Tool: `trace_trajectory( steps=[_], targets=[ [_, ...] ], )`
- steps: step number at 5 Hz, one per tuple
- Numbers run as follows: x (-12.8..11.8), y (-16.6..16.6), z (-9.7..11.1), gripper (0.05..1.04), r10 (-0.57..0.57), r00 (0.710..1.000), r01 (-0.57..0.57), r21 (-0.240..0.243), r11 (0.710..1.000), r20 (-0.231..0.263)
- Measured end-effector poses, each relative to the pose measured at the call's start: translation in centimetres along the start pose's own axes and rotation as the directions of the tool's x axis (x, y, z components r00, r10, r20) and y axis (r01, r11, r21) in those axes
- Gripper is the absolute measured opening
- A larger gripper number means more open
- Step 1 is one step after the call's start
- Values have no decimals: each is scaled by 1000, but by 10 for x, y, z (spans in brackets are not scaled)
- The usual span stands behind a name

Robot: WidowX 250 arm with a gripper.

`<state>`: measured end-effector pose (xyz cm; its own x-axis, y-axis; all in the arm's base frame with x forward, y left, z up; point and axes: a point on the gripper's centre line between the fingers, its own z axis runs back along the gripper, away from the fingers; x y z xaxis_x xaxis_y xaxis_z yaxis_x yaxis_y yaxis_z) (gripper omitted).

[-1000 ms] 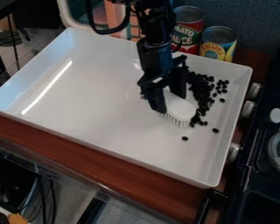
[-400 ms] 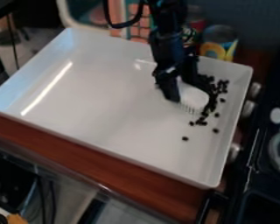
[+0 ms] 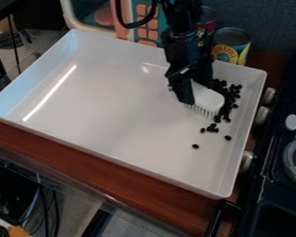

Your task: Sweep into pile

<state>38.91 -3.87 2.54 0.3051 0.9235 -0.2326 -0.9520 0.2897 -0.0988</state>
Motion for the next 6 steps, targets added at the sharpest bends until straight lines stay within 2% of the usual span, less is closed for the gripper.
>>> trace_trajectory(
  steps=[2,3,4,6],
  targets=[
    [-17,17,69,725,-51,996,43,-112,993,-70],
    [-28,34,84,725,-81,992,68,-128,989,-101],
    [-32,61,75,725,-74,991,66,-76,995,-111],
    [-44,110,28,725,-93,994,96,60,994,-55]
  ],
)
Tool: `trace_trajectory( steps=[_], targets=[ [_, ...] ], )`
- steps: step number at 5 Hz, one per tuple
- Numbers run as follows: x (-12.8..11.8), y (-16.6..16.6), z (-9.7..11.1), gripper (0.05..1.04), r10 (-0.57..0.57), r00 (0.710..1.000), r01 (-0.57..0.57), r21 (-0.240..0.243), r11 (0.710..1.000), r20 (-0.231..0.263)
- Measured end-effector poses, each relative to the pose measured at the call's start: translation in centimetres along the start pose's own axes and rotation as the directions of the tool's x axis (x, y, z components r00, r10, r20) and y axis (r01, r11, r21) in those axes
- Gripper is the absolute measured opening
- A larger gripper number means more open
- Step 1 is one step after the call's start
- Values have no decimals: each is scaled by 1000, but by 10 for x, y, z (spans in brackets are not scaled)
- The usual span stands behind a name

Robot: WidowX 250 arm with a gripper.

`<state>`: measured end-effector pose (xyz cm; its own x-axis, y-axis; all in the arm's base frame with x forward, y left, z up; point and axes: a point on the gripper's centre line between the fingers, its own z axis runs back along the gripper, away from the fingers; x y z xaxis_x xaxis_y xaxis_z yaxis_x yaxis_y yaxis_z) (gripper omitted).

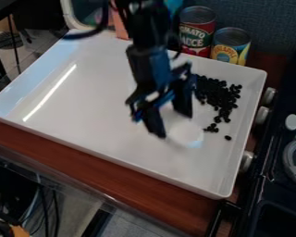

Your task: Sweep into pile

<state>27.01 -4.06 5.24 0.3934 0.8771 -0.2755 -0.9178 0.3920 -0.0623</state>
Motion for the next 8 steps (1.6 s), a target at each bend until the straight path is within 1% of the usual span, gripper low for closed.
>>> trace_trajectory(
  steps=[1,2,4,5,6,7,8],
  targets=[
    [2,6,-19,725,-18,999,17,16,1000,40],
    [6,3,-32,725,-20,997,19,16,1000,70],
    [9,-25,-39,725,19,997,-18,-6,1000,81],
    [12,-48,-39,725,53,995,-50,-44,998,81],
    [17,-69,-39,725,96,993,-92,-62,994,70],
    [24,-88,-38,725,130,989,-122,-97,988,74],
    [38,-104,-35,725,187,980,-177,-121,977,74]
  ],
)
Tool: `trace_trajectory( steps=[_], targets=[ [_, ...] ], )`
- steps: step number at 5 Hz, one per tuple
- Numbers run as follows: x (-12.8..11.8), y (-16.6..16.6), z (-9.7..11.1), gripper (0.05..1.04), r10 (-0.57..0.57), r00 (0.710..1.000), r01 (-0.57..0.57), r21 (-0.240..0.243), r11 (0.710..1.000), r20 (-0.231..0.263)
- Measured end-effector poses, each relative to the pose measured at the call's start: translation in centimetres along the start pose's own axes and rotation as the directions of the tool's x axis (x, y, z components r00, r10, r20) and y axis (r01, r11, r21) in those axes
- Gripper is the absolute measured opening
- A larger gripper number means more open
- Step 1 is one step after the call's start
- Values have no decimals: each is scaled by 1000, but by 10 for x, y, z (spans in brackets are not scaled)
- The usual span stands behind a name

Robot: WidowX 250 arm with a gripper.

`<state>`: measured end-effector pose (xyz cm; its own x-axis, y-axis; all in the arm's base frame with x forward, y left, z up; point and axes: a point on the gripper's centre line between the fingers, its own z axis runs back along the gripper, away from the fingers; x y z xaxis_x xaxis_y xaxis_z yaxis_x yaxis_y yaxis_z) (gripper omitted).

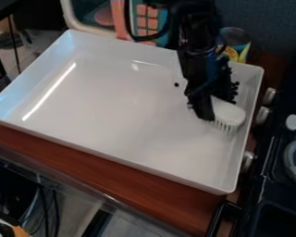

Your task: Sweep into pile

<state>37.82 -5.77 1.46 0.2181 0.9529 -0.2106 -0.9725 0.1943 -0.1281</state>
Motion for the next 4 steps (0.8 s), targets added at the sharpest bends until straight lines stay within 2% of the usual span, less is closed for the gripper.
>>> trace_trajectory(
  steps=[2,3,4],
  targets=[
    [17,-27,1,725,52,999,-51,-39,998,13],
    [17,-23,3,725,61,998,-61,-16,998,-3],
    [26,-9,16,725,96,995,-95,15,995,-42]
  ],
)
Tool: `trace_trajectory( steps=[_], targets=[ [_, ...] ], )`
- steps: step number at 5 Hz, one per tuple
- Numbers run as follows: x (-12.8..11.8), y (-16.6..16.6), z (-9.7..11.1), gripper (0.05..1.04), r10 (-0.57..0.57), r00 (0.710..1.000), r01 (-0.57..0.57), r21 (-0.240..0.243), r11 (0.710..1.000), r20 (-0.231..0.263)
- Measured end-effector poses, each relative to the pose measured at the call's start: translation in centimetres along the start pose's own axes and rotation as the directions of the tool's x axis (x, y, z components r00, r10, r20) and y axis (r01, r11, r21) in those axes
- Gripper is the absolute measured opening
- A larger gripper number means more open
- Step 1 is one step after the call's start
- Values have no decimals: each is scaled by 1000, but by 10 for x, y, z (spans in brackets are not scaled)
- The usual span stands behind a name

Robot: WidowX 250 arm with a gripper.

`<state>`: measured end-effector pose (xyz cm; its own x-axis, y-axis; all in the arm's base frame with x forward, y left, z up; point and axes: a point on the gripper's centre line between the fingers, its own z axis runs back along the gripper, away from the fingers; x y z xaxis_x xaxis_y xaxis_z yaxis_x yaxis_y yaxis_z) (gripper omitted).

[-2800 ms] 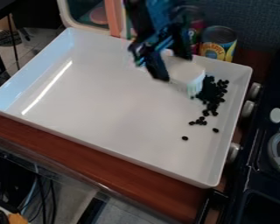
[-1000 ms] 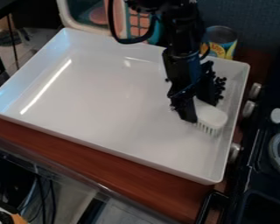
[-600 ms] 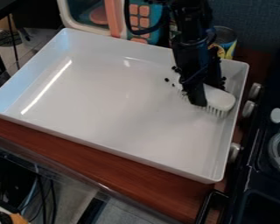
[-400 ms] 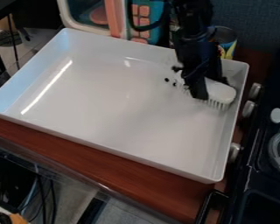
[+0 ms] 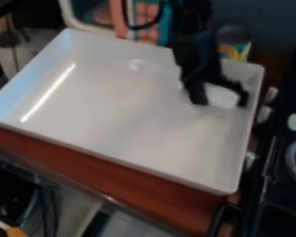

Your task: Sweep into pile

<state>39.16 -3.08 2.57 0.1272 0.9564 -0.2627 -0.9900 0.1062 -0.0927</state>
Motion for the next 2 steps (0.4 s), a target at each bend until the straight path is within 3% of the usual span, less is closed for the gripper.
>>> trace_trajectory(
  steps=[2],
  targets=[
    [-9,23,63,725,-106,991,102,-44,994,-84]
  ],
)
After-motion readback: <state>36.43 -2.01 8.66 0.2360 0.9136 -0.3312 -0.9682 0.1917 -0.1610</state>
